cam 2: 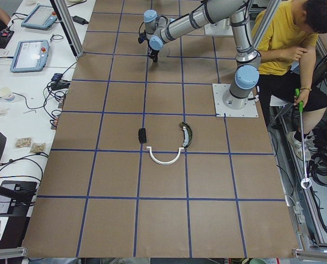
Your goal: Place bearing gear from tray to pile
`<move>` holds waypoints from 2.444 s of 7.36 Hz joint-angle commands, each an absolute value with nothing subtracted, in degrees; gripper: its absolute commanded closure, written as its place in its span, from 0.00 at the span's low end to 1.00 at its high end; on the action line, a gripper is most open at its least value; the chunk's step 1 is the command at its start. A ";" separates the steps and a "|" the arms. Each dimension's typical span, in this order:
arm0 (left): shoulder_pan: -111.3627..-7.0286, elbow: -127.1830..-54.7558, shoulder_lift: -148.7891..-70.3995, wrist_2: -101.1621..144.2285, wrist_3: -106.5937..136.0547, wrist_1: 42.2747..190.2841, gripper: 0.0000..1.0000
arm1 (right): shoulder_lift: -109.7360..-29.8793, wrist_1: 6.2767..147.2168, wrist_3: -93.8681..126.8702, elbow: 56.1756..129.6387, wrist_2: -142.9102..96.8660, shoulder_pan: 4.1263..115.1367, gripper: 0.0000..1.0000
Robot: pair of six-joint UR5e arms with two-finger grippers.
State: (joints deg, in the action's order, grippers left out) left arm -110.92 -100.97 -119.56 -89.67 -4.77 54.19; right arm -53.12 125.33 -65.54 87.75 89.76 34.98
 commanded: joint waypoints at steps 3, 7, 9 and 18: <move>-106.12 -97.06 -115.95 -93.23 -5.54 59.54 1.00 | -53.43 124.37 -62.42 87.71 89.65 34.98 0.92; -74.79 -90.88 -109.87 -98.69 -27.53 74.27 1.00 | -56.49 122.97 -52.95 87.98 89.47 40.57 0.98; -61.68 -93.67 -109.86 -98.35 -37.48 73.83 1.00 | -65.61 114.49 -38.67 89.11 89.39 49.96 0.98; -48.60 -102.83 -114.96 -98.79 -43.33 62.05 1.00 | -63.56 124.98 36.63 94.30 82.88 116.52 0.94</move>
